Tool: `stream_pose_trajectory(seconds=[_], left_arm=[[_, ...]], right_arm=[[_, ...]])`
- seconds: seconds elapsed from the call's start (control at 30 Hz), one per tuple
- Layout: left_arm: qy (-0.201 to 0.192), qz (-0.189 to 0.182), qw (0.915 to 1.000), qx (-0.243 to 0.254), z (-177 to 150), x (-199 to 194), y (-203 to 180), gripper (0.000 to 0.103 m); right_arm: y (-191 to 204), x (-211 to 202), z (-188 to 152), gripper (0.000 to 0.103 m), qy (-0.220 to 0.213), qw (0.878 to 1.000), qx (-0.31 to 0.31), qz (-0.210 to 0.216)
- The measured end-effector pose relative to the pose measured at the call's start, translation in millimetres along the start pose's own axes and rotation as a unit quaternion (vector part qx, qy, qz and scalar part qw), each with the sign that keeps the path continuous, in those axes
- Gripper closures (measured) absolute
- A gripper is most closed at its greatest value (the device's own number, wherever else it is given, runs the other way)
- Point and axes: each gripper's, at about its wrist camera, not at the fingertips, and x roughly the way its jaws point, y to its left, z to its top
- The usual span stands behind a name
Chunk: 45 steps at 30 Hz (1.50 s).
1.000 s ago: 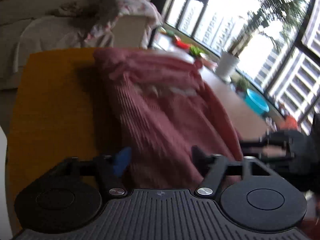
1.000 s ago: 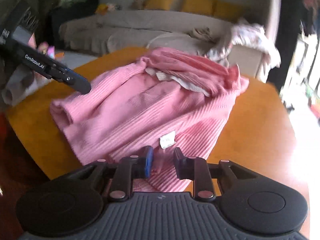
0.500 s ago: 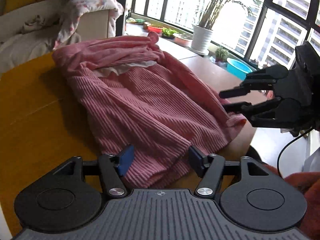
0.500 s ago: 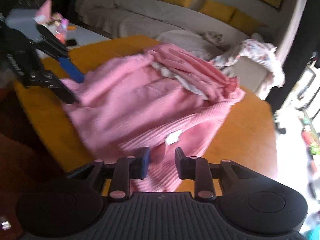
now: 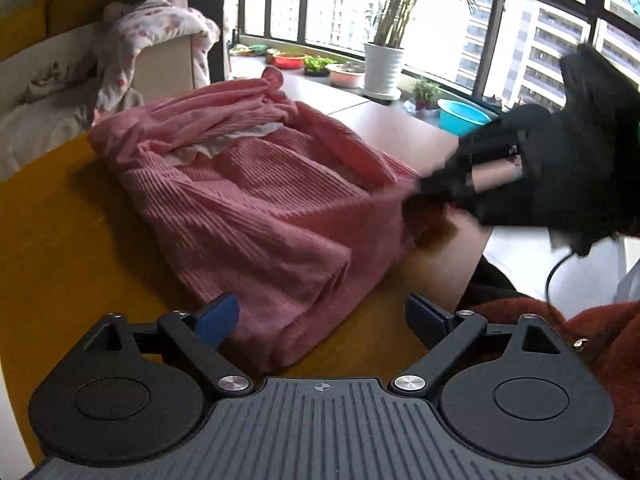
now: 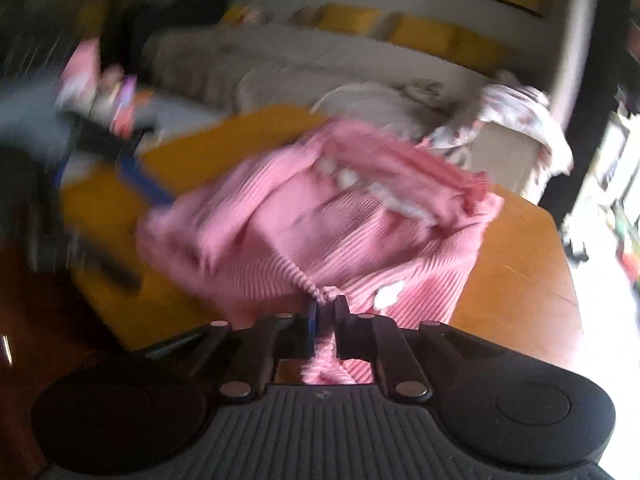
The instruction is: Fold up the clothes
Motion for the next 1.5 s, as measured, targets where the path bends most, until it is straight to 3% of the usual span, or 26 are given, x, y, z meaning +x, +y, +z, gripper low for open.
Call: stream_pose_trajectory(seconds=[0.1, 0.27, 0.37, 0.4, 0.5, 0.63, 0.67, 0.73, 0.77, 0.83, 0.93, 1.03, 1.17, 1.3, 1.4, 1.47, 1.5], left_arm=[[-0.001, 0.033, 0.9994, 0.006, -2, 2, 2, 0.008], [-0.013, 0.109, 0.9935, -0.031, -1, 3, 24, 0.008], [-0.017, 0.123, 0.9908, -0.055, 0, -1, 36, 0.008], [-0.017, 0.117, 0.9913, -0.059, 0, -3, 38, 0.008], [-0.023, 0.069, 0.9948, -0.07, -2, -11, 38, 0.008], [-0.052, -0.015, 0.9946, -0.089, 6, -19, 36, 0.008], [-0.059, -0.031, 0.9936, -0.091, 9, -20, 35, 0.007], [-0.069, -0.047, 0.9921, -0.093, 17, -18, 34, 0.005], [-0.07, -0.045, 0.9919, -0.095, 21, -14, 34, 0.005], [-0.077, -0.045, 0.9909, -0.101, 29, -5, 30, 0.005], [-0.085, -0.075, 0.988, -0.104, 41, 15, 21, 0.005], [-0.053, -0.067, 0.9925, -0.088, 40, 35, 16, 0.005], [-0.005, -0.018, 0.9969, -0.077, 20, 35, 28, 0.005], [0.0, 0.005, 0.9955, -0.094, 0, 13, 45, 0.005], [-0.004, -0.006, 0.9933, -0.115, -6, 1, 52, 0.005], [-0.023, -0.04, 0.9912, -0.124, -1, -6, 52, 0.005], [-0.037, -0.057, 0.9902, -0.123, 3, -10, 48, 0.005]], right_arm=[[-15, -13, 10, 0.095, -0.023, 0.999, 0.026, -0.013], [-10, -13, 4, 0.094, -0.018, 1.0, 0.019, -0.017], [-4, -7, -8, 0.072, 0.005, 1.0, 0.005, -0.016], [-3, -6, -12, 0.065, 0.011, 1.0, 0.003, -0.013], [-1, -4, -22, 0.065, 0.028, 1.0, -0.004, -0.001], [1, -21, -18, 0.063, 0.016, 0.998, 0.007, 0.056], [-1, -27, -14, 0.059, 0.004, 0.998, 0.016, 0.054], [-8, -32, -6, 0.04, -0.022, 0.998, 0.048, 0.021], [-11, -29, -3, 0.04, -0.033, 0.997, 0.071, -0.003], [-17, -19, 0, 0.04, -0.051, 0.99, 0.124, -0.041], [-12, 6, -6, 0.04, -0.034, 0.982, 0.176, -0.053], [2, 25, -21, 0.045, 0.0, 0.988, 0.139, -0.074], [-3, 14, -34, 0.046, 0.005, 0.989, 0.113, -0.098], [-12, 3, -39, 0.046, -0.004, 0.986, 0.131, -0.102], [-9, 4, -36, 0.046, -0.03, 0.987, 0.127, -0.095], [-10, 9, -35, 0.055, -0.035, 0.987, 0.124, -0.095], [-11, 14, -33, 0.078, -0.029, 0.988, 0.117, -0.097]])
